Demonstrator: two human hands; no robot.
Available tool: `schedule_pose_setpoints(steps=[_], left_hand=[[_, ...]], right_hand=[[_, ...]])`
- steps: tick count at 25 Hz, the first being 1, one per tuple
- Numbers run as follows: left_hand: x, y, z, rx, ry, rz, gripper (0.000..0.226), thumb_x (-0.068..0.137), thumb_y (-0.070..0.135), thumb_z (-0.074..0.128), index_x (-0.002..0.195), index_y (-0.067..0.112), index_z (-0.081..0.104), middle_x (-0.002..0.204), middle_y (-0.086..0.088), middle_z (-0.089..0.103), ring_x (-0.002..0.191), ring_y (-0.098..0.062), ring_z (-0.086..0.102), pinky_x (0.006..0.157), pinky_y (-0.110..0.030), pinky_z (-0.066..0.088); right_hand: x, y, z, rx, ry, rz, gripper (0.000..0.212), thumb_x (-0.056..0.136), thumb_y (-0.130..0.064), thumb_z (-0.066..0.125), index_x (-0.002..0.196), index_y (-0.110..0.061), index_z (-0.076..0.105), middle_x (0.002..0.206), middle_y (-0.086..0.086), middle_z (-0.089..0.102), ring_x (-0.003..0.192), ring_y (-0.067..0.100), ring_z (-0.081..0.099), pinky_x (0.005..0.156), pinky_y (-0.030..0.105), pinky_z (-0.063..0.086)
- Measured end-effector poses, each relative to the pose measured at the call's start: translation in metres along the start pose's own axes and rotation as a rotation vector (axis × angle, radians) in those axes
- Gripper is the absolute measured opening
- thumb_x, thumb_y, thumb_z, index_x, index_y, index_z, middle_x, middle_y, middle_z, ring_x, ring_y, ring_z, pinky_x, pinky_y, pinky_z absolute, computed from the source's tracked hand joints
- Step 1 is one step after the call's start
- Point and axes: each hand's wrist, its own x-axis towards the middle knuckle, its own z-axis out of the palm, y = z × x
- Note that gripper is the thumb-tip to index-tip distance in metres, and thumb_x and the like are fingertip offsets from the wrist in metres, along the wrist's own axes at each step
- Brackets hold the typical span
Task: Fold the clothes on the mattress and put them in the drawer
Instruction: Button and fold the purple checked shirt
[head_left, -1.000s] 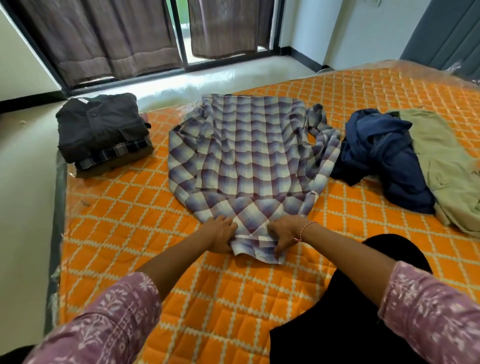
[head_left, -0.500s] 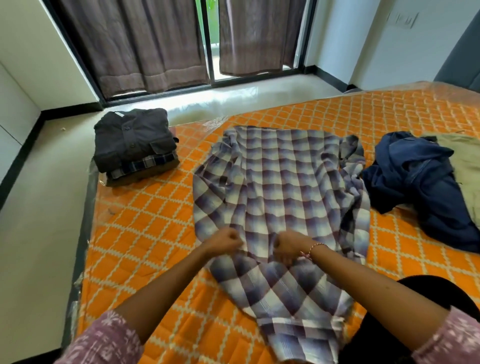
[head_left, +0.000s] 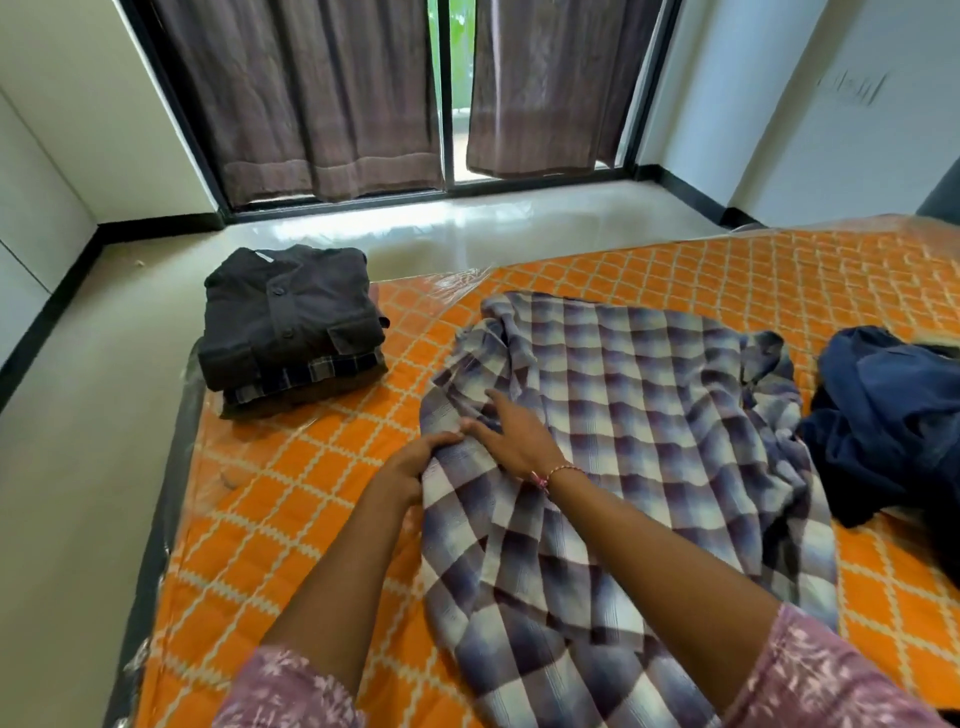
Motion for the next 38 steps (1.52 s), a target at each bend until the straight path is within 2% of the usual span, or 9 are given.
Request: schedule_pose_setpoints(steps=[8, 11, 14, 17, 22, 25, 29, 34, 38], left_hand=[[-0.034, -0.037, -0.060, -0.657, -0.094, 0.293, 0.056, 0.065, 0.049, 0.077, 0.096, 0.002, 0.074, 0.090, -0.017, 0.073, 0.077, -0.028, 0.072, 0.075, -0.038, 0.059], [-0.018, 0.005, -0.048, -0.478, -0.079, 0.284, 0.020, 0.069, 0.014, 0.075, 0.088, 0.005, 0.075, 0.084, -0.011, 0.068, 0.072, -0.019, 0.069, 0.063, -0.028, 0.057], [-0.017, 0.038, -0.030, -0.360, 0.072, 0.438, 0.016, 0.094, 0.005, 0.047, 0.100, 0.003, 0.062, 0.084, -0.009, 0.066, 0.076, -0.019, 0.065, 0.063, -0.022, 0.054], [-0.028, 0.043, 0.008, 0.229, 0.400, 0.947, 0.019, 0.086, -0.008, 0.058, 0.103, 0.002, 0.061, 0.092, -0.011, 0.061, 0.075, -0.008, 0.060, 0.067, -0.020, 0.053], [-0.036, -0.013, 0.119, 1.593, -0.151, 0.858, 0.063, 0.083, 0.023, 0.060, 0.141, 0.011, 0.036, 0.140, -0.020, 0.037, 0.117, -0.040, 0.049, 0.090, -0.045, 0.047], [-0.043, -0.067, 0.155, 1.853, -0.208, 0.765, 0.076, 0.089, 0.010, 0.057, 0.151, 0.015, 0.014, 0.139, -0.022, 0.033, 0.111, -0.043, 0.050, 0.072, -0.044, 0.039], [-0.041, -0.107, 0.165, 1.928, -0.051, 1.027, 0.096, 0.090, 0.004, 0.048, 0.144, 0.025, -0.029, 0.125, -0.018, 0.045, 0.093, -0.038, 0.055, 0.064, -0.040, 0.036], [-0.053, -0.140, 0.128, 2.082, 0.093, 0.885, 0.042, 0.072, 0.035, 0.074, 0.110, 0.020, 0.065, 0.096, -0.006, 0.064, 0.082, -0.025, 0.063, 0.065, -0.033, 0.049], [-0.071, -0.146, 0.088, 2.042, 0.278, 0.799, 0.041, 0.039, 0.020, 0.091, 0.072, 0.019, 0.067, 0.072, -0.003, 0.059, 0.054, -0.018, 0.057, 0.039, -0.022, 0.034]], right_hand=[[0.042, -0.038, 0.053, 0.011, -0.435, -0.063, 0.040, 0.096, -0.031, 0.048, 0.134, -0.019, 0.054, 0.137, 0.008, 0.054, 0.125, 0.028, 0.048, 0.105, 0.038, 0.037], [0.039, -0.043, 0.055, 0.008, -0.220, -0.072, 0.036, 0.094, -0.035, 0.050, 0.128, -0.026, 0.058, 0.130, 0.004, 0.060, 0.119, 0.027, 0.054, 0.103, 0.048, 0.038], [0.027, -0.059, 0.030, 0.646, 0.027, -0.041, 0.030, 0.098, -0.035, 0.047, 0.108, -0.015, 0.067, 0.111, 0.004, 0.068, 0.103, 0.016, 0.063, 0.097, 0.040, 0.047], [0.020, -0.059, -0.015, 1.209, 0.113, 0.102, 0.036, 0.099, -0.040, 0.042, 0.088, -0.014, 0.064, 0.068, -0.001, 0.068, 0.059, 0.007, 0.065, 0.061, 0.019, 0.051], [-0.011, 0.018, -0.094, 1.293, 0.054, 0.155, 0.030, 0.077, -0.032, 0.063, 0.095, -0.011, 0.074, 0.089, 0.010, 0.071, 0.067, 0.016, 0.070, 0.058, 0.025, 0.056], [-0.032, 0.079, -0.103, 1.116, 0.176, 0.293, 0.023, 0.092, 0.003, 0.047, 0.108, -0.009, 0.059, 0.095, 0.011, 0.066, 0.072, 0.017, 0.067, 0.058, 0.022, 0.056], [-0.080, 0.157, -0.127, 1.522, 0.654, 0.286, 0.009, 0.091, -0.009, 0.053, 0.097, -0.013, 0.059, 0.079, -0.002, 0.069, 0.071, 0.011, 0.068, 0.060, 0.022, 0.056], [-0.117, 0.205, -0.080, 1.043, 1.003, 0.751, 0.058, 0.083, -0.047, 0.061, 0.126, -0.010, 0.052, 0.126, 0.012, 0.056, 0.119, 0.028, 0.051, 0.096, 0.036, 0.048], [-0.109, 0.174, -0.093, 0.759, 0.832, 0.790, 0.044, 0.094, -0.011, 0.051, 0.136, 0.003, 0.044, 0.136, 0.022, 0.050, 0.124, 0.037, 0.049, 0.100, 0.036, 0.041]])
